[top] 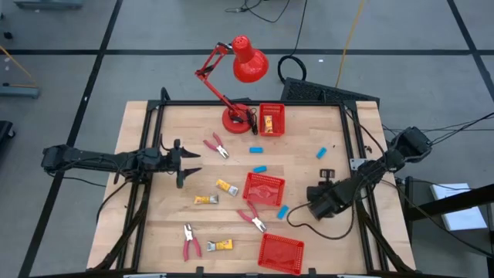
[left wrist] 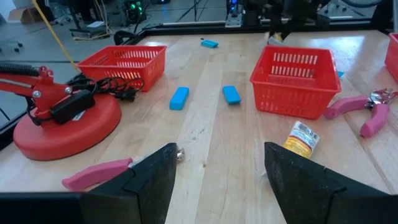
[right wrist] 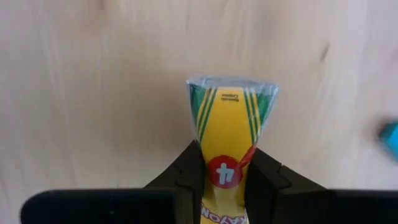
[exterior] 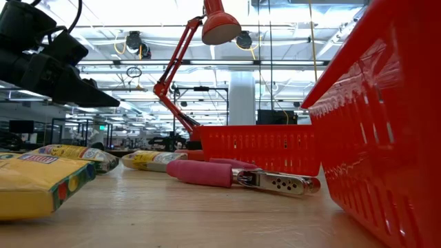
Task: Pick & Place School Supplies
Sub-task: Put the yellow crayon pack into the top red basket
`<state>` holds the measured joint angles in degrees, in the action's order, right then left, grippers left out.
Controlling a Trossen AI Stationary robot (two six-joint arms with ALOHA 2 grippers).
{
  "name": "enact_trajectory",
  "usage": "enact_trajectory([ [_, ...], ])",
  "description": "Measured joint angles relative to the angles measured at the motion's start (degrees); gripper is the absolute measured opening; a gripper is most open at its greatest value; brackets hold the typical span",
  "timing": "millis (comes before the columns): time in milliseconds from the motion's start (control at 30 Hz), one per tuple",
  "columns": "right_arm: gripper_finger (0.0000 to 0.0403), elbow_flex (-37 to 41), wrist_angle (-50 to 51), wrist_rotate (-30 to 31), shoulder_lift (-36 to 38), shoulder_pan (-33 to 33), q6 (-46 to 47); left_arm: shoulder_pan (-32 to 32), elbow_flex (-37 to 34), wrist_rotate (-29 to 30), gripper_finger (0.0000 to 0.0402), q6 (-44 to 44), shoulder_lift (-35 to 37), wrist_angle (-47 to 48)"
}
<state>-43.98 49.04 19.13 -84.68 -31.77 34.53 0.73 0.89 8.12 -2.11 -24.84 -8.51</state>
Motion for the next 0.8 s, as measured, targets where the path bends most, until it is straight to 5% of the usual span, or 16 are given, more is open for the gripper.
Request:
enact_trajectory([
  [433,0.0061,-0.55,-23.01,15.03,0.07,17.39,-26.42,0.00,0.00,-0.02,0.0243,-0.21,-0.02,-0.27],
  [800,0.0061,-0.59,-48.17,15.29,0.09,32.16,-48.26,-0.01,0.00,-0.40,0.0243,-0.42,-0.02,-0.21],
])
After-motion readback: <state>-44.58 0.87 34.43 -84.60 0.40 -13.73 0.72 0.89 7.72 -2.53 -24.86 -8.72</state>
